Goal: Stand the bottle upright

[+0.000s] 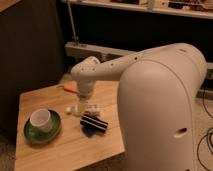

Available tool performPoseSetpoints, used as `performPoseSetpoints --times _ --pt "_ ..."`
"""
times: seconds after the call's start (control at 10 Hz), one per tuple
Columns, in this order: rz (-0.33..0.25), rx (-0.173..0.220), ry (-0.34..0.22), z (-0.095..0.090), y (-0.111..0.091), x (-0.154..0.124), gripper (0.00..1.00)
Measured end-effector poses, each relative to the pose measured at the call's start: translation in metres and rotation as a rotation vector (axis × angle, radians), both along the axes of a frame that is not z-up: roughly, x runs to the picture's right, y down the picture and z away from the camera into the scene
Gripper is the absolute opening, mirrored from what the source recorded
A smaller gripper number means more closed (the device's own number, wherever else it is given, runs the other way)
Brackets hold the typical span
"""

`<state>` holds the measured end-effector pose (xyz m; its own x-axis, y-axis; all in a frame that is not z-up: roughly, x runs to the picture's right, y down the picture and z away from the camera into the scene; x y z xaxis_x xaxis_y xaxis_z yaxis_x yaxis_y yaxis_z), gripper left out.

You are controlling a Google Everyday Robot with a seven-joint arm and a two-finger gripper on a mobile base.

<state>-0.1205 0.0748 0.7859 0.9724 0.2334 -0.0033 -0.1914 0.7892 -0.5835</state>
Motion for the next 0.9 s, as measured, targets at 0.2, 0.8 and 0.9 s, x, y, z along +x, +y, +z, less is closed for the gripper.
performPoseSetpoints --times 0.2,0.8,0.9 --pt "-0.046 0.018 0.044 0.006 0.001 0.0 0.8" --pt "-0.059 0.084 -0.005 0.026 -0.015 0.004 0.8" --pt "-0.047 0.098 -0.024 0.03 -0.016 0.007 0.8"
